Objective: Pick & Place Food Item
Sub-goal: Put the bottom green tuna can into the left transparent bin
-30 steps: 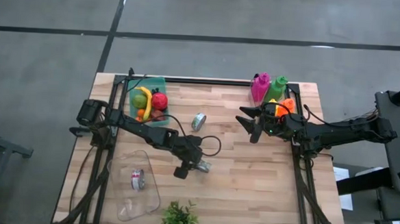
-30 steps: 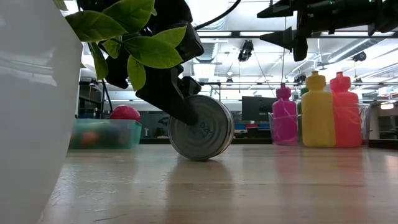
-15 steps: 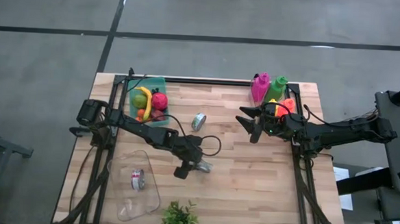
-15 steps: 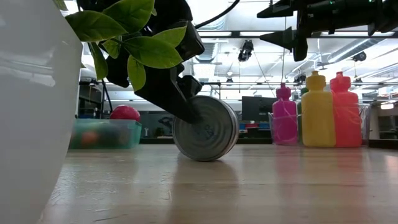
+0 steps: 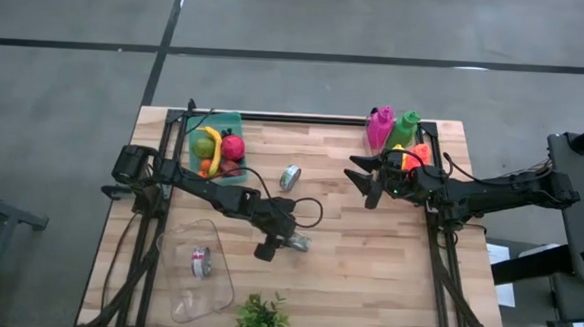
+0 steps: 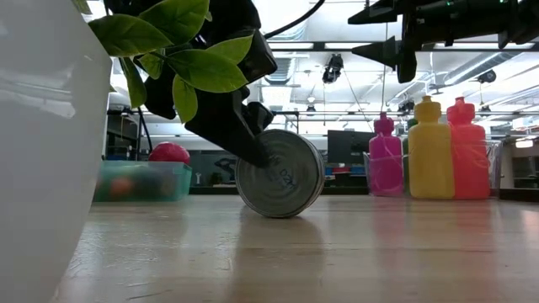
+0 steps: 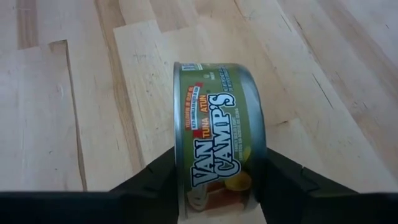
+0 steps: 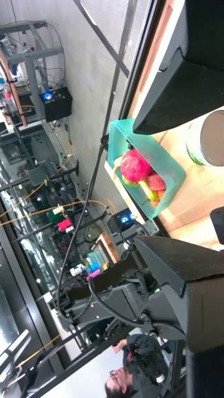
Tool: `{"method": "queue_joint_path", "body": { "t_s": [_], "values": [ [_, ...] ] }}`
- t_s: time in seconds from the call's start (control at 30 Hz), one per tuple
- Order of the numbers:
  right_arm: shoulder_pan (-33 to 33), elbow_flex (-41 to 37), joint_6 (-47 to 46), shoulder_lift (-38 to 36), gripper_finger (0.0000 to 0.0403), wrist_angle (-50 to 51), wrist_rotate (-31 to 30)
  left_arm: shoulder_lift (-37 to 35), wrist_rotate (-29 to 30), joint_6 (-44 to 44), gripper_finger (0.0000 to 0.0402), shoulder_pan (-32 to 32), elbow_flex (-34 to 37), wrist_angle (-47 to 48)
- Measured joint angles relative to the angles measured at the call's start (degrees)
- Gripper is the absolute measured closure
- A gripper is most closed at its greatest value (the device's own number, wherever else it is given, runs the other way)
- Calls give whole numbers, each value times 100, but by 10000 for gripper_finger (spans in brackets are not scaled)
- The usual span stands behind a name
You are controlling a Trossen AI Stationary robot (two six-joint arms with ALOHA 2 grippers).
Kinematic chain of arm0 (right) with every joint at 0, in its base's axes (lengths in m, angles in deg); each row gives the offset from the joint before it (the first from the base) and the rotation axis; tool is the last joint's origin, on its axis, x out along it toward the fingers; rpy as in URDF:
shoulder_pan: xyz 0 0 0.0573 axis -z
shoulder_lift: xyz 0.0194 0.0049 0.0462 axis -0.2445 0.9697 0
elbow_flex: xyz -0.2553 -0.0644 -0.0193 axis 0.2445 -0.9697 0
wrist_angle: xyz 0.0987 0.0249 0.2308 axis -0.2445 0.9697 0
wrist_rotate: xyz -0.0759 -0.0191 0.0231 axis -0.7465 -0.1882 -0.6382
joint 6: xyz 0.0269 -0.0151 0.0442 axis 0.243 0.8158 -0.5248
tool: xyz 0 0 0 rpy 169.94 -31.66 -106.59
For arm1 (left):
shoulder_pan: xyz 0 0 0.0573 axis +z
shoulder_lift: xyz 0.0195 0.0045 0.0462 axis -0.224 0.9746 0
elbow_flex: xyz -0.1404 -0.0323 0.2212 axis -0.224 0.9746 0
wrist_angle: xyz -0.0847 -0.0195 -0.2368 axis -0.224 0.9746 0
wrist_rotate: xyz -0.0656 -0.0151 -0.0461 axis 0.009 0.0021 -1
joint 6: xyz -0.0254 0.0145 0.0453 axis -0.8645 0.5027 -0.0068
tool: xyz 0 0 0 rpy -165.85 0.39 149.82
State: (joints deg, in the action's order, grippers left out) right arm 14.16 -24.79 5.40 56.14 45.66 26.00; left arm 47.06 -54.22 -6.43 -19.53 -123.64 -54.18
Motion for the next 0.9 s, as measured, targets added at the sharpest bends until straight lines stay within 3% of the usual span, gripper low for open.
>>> {"method": "queue_joint_path", "body": {
  "t_s": [0.23, 0.53, 0.9],
  "values": [
    [1, 0, 0, 1, 126, 0, -1, 0, 16, 38, 249, 0, 0, 9],
    [0, 1, 1, 1, 126, 0, -1, 0, 16, 43, 232, 0, 0, 9],
    [2, 1, -1, 1, 126, 0, 0, 0, 16, 49, 251, 0, 0, 9]
  ]
}}
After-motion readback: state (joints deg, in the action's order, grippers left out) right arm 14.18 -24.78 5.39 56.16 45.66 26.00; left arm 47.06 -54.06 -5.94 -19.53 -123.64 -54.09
